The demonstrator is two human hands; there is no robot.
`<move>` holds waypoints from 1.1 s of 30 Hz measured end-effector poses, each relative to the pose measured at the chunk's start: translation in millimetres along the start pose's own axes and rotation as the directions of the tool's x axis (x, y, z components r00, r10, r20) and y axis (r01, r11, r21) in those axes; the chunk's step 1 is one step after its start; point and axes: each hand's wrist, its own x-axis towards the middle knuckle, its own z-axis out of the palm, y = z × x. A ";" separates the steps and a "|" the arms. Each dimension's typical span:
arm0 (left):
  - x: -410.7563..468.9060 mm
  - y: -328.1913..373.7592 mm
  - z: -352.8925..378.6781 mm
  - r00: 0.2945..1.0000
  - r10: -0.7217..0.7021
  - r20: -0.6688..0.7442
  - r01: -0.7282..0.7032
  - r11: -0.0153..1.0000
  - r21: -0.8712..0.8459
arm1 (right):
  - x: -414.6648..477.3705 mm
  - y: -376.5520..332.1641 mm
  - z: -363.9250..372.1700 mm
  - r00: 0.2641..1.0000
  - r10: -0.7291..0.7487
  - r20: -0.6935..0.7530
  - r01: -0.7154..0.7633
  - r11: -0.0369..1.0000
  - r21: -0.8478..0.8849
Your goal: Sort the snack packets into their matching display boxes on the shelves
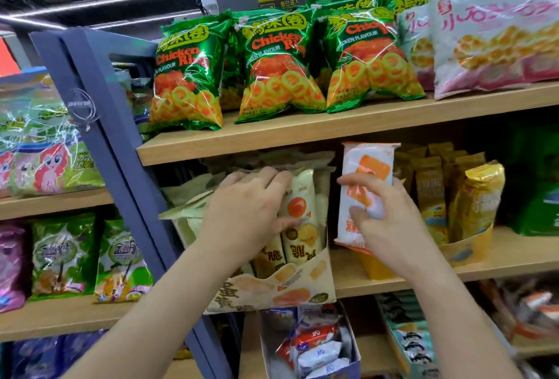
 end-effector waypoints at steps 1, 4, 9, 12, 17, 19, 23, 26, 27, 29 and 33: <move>-1.2 5.5 2.7 0.999 0.035 0.003 -0.035 0.999 0.029 | -2.0 2.5 1.5 1.000 -0.005 0.010 0.005 1.000 0.028; 1.6 19.4 9.6 0.992 0.125 -0.004 -0.125 0.988 0.088 | -8.9 7.6 5.0 0.999 -0.012 0.030 0.008 0.991 0.135; 11.5 7.6 19.9 0.987 0.108 0.123 -0.132 0.969 0.208 | -20.5 22.5 11.1 0.991 0.131 -0.020 -0.115 0.929 0.351; 3.9 4.9 20.3 0.993 0.096 0.068 -0.110 0.959 0.261 | -29.8 30.7 11.7 0.977 0.209 -0.050 -0.169 0.888 0.428; -49.9 26.6 20.4 0.951 0.189 -0.243 -0.141 0.969 0.202 | -44.0 41.9 10.1 0.954 0.300 -0.016 -0.245 0.807 0.538; -71.8 30.3 34.9 0.968 0.180 -0.176 -0.147 0.971 0.188 | -47.8 43.7 10.8 0.950 0.312 -0.001 -0.261 0.796 0.546; -71.9 18.5 70.2 0.987 0.136 -0.084 -0.118 0.975 0.191 | -55.8 45.5 12.8 0.940 0.319 0.119 -0.330 0.765 0.554; -49.1 15.8 86.8 0.995 0.093 -0.030 -0.086 0.981 0.174 | -63.3 48.4 7.8 0.916 0.281 0.288 -0.391 0.787 0.477; -42.4 14.8 91.5 0.998 0.068 0.012 -0.069 0.984 0.164 | -66.3 49.6 4.7 0.906 0.274 0.322 -0.398 0.812 0.427; -31.5 10.4 100.3 0.997 0.015 0.077 -0.025 0.991 0.134 | -72.0 52.3 -4.5 0.903 0.295 0.311 -0.396 0.852 0.343; -22.7 11.2 104.5 1.000 -0.023 0.020 0.022 1.000 0.013 | -83.0 60.1 -29.9 0.913 0.382 0.142 -0.405 0.890 0.211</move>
